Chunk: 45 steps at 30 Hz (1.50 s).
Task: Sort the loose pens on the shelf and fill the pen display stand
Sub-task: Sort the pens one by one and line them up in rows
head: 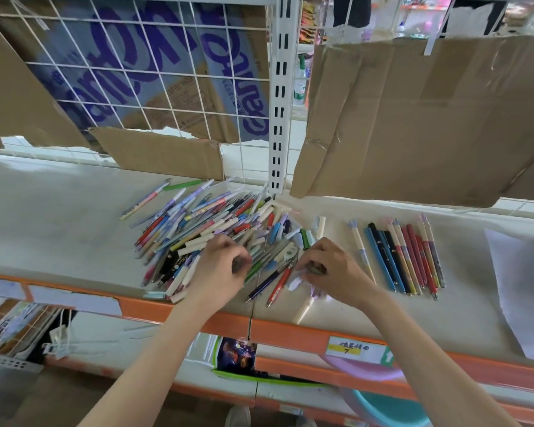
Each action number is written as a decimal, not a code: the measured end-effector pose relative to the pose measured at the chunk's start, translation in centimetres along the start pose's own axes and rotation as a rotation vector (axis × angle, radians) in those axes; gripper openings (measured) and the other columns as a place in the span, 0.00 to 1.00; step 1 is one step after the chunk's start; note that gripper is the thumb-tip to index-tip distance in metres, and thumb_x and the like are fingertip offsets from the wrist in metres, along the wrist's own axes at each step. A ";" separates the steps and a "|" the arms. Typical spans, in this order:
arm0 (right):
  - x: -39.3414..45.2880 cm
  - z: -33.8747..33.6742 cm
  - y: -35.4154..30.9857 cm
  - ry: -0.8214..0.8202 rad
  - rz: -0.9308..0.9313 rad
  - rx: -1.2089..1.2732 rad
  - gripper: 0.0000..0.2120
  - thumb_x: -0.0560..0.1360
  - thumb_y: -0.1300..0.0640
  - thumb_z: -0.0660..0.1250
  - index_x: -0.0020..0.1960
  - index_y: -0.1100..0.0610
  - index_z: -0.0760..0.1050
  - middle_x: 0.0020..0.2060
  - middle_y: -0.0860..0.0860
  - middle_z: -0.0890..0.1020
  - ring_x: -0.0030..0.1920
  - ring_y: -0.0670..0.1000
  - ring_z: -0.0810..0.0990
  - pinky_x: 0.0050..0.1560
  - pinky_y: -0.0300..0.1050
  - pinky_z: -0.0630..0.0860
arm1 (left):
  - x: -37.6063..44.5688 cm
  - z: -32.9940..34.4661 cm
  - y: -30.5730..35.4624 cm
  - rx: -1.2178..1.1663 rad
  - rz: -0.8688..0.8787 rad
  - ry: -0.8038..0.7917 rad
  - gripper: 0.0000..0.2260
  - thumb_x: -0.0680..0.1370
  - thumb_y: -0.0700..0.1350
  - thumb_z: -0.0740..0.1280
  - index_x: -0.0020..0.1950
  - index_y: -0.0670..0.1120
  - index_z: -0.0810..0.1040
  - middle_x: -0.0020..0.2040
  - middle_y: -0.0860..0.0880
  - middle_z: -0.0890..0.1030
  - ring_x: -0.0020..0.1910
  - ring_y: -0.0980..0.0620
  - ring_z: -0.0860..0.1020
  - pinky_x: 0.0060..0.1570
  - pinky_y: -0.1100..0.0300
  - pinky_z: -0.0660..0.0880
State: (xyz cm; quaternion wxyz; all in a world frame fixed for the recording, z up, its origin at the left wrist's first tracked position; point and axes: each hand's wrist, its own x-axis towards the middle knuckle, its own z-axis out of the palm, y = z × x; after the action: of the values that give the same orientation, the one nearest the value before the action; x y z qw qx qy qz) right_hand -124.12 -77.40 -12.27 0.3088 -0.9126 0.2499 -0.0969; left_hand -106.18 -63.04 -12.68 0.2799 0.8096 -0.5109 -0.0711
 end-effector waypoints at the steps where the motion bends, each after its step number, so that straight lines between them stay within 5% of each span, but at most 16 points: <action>1: 0.0 0.0 -0.1 0.011 0.006 0.005 0.06 0.72 0.64 0.69 0.48 0.56 0.80 0.49 0.52 0.72 0.49 0.48 0.72 0.52 0.36 0.71 | -0.1 0.3 0.2 0.004 0.012 -0.013 0.03 0.73 0.43 0.71 0.46 0.46 0.80 0.47 0.53 0.69 0.49 0.55 0.68 0.51 0.60 0.69; 6: -0.1 0.4 -0.3 0.014 -0.022 -0.001 0.06 0.71 0.62 0.70 0.47 0.56 0.80 0.48 0.50 0.71 0.50 0.48 0.70 0.51 0.35 0.69 | 0.0 2.0 1.1 0.088 0.028 -0.087 0.07 0.73 0.49 0.71 0.47 0.47 0.80 0.50 0.52 0.69 0.53 0.53 0.69 0.54 0.58 0.70; 11: -0.2 0.5 0.0 -0.050 -0.021 -0.036 0.07 0.71 0.55 0.72 0.49 0.51 0.80 0.47 0.46 0.67 0.53 0.47 0.66 0.48 0.26 0.61 | -0.2 2.5 1.5 0.098 0.039 -0.044 0.07 0.74 0.48 0.70 0.47 0.47 0.78 0.48 0.51 0.69 0.48 0.54 0.70 0.44 0.63 0.66; 18: -0.1 0.5 0.4 -0.075 -0.002 -0.024 0.07 0.71 0.56 0.72 0.49 0.53 0.79 0.49 0.47 0.69 0.54 0.46 0.67 0.53 0.34 0.65 | 0.2 2.3 1.6 0.115 0.014 -0.044 0.09 0.75 0.48 0.69 0.51 0.46 0.77 0.49 0.52 0.66 0.45 0.55 0.68 0.43 0.63 0.68; 23: 1.5 -0.4 0.6 0.179 0.104 0.081 0.02 0.76 0.62 0.65 0.46 0.58 0.77 0.44 0.49 0.77 0.41 0.44 0.76 0.47 0.39 0.77 | 0.7 2.2 2.1 0.194 -0.004 -0.125 0.09 0.77 0.49 0.65 0.50 0.44 0.75 0.53 0.49 0.66 0.45 0.53 0.68 0.44 0.63 0.68; 27: 4.0 -1.6 1.3 0.332 0.296 0.114 0.12 0.78 0.64 0.59 0.58 0.56 0.75 0.51 0.51 0.75 0.49 0.50 0.75 0.48 0.37 0.72 | 1.1 1.6 1.9 0.079 -0.082 -0.195 0.08 0.78 0.49 0.64 0.50 0.45 0.74 0.53 0.51 0.63 0.48 0.54 0.69 0.46 0.61 0.67; 32: 6.3 -2.0 1.4 0.108 0.319 -0.115 0.18 0.78 0.60 0.61 0.68 0.54 0.70 0.61 0.55 0.67 0.52 0.50 0.72 0.58 0.42 0.69 | 0.8 0.8 1.7 -0.104 -0.165 -0.152 0.05 0.78 0.48 0.63 0.43 0.50 0.69 0.50 0.53 0.67 0.42 0.60 0.70 0.39 0.65 0.65; 37: 6.8 -2.0 2.0 0.068 0.337 -0.158 0.08 0.76 0.59 0.65 0.55 0.59 0.77 0.57 0.55 0.69 0.51 0.53 0.75 0.56 0.43 0.70 | 0.4 0.2 1.8 -0.294 -0.173 -0.125 0.06 0.79 0.47 0.63 0.44 0.52 0.68 0.40 0.53 0.77 0.38 0.58 0.76 0.33 0.69 0.70; 41: 6.3 -2.2 1.9 0.305 0.274 0.152 0.05 0.75 0.55 0.68 0.41 0.54 0.76 0.42 0.46 0.75 0.39 0.42 0.74 0.42 0.35 0.70 | 0.3 -0.1 2.1 -0.390 -0.172 -0.142 0.06 0.79 0.44 0.62 0.46 0.53 0.67 0.44 0.52 0.79 0.43 0.56 0.78 0.42 0.63 0.74; 45: 5.2 -2.6 0.1 0.350 0.287 1.024 0.05 0.78 0.60 0.64 0.44 0.59 0.77 0.33 0.49 0.82 0.36 0.46 0.80 0.37 0.36 0.75 | 0.4 -0.3 2.3 -0.365 -0.135 -0.149 0.05 0.80 0.42 0.61 0.51 0.52 0.68 0.44 0.54 0.78 0.44 0.58 0.77 0.40 0.70 0.68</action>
State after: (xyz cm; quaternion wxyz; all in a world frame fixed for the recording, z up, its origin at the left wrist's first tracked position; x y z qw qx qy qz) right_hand -120.58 -81.46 -10.16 0.6766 -0.5734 0.3400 -0.3129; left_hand -107.70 -63.98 -11.16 0.3780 0.7704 -0.4535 -0.2409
